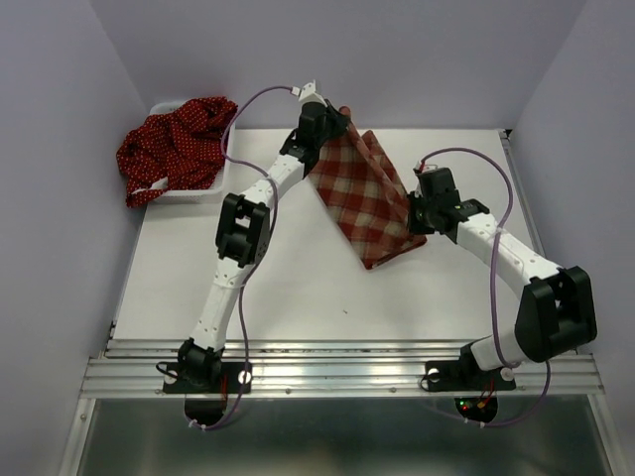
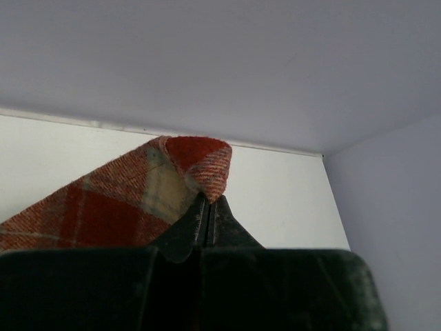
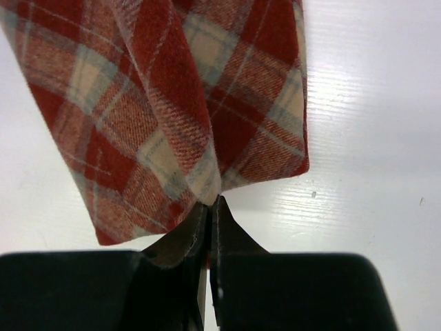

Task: Fold and stack the skirts
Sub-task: Fold the skirt

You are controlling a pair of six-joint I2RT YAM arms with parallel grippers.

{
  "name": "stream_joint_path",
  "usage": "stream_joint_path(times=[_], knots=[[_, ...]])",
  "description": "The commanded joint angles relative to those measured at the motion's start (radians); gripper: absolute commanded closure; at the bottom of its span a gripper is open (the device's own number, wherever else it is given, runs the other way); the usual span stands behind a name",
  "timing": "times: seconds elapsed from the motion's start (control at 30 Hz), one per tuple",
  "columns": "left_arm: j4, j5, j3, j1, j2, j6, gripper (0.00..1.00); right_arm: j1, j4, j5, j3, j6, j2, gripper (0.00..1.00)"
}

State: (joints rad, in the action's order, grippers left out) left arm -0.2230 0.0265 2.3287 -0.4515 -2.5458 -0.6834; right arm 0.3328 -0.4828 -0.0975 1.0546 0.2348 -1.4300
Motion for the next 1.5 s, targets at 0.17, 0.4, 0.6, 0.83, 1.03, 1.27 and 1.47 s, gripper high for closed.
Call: stream_joint_path(times=[0.17,0.4,0.6,0.83,1.03,1.27,1.47], knots=[[-0.145,-0.007,0.096,-0.006,-0.050,-0.019,1.00,-0.049,0.081,0.013,0.028,-0.003,-0.084,0.99],[-0.154,-0.013,0.115,-0.019,-0.120,-0.038,1.00,-0.087,0.104,0.054,0.035,0.005,-0.158,0.99],[-0.156,-0.016,0.126,-0.029,-0.149,-0.047,1.00,-0.116,0.118,0.064,0.053,0.001,-0.198,0.99],[-0.157,-0.056,0.113,-0.038,-0.137,-0.031,0.49,-0.126,0.116,0.039,0.077,0.018,-0.231,0.89],[-0.156,-0.031,0.097,-0.038,-0.094,-0.004,0.01,-0.135,0.092,-0.028,0.107,0.061,-0.233,0.61],[-0.145,-0.031,0.002,-0.036,0.028,0.076,0.01,-0.135,0.020,-0.074,0.151,0.069,-0.207,0.00],[-0.087,0.004,-0.109,-0.036,0.119,0.197,0.01,-0.135,0.068,0.198,0.125,0.026,-0.141,0.00]])
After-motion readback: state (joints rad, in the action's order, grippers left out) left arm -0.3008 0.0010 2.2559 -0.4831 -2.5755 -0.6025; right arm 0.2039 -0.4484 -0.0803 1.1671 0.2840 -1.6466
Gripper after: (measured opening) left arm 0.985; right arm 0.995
